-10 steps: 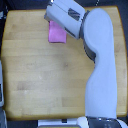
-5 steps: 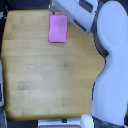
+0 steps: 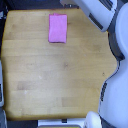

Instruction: Folding a cloth

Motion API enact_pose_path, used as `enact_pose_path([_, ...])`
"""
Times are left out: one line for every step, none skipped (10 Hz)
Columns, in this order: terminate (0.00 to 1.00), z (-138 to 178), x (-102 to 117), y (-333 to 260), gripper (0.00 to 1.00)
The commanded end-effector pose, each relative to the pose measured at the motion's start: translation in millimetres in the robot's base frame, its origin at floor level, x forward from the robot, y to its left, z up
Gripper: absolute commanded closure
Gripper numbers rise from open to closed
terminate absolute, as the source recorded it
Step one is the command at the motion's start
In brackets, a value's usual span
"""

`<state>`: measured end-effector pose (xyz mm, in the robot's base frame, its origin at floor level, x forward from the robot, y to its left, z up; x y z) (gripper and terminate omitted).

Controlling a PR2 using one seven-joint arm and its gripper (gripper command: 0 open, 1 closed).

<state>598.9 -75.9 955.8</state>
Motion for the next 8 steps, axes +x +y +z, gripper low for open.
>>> enact_pose_path([0.0,-7.6,3.9,-129.0,0.0])
enact_pose_path([0.0,-8.2,-0.3,-141.1,0.0])
enact_pose_path([0.0,-11.9,-7.3,-169.7,0.0])
enact_pose_path([0.0,-14.6,-16.2,-195.8,0.0])
enact_pose_path([0.0,-18.8,-29.5,-230.9,0.0])
enact_pose_path([0.0,-19.8,-35.1,-243.6,0.0])
enact_pose_path([0.0,-22.5,-42.1,-264.0,0.0])
enact_pose_path([0.0,-24.5,-50.2,-291.6,0.0])
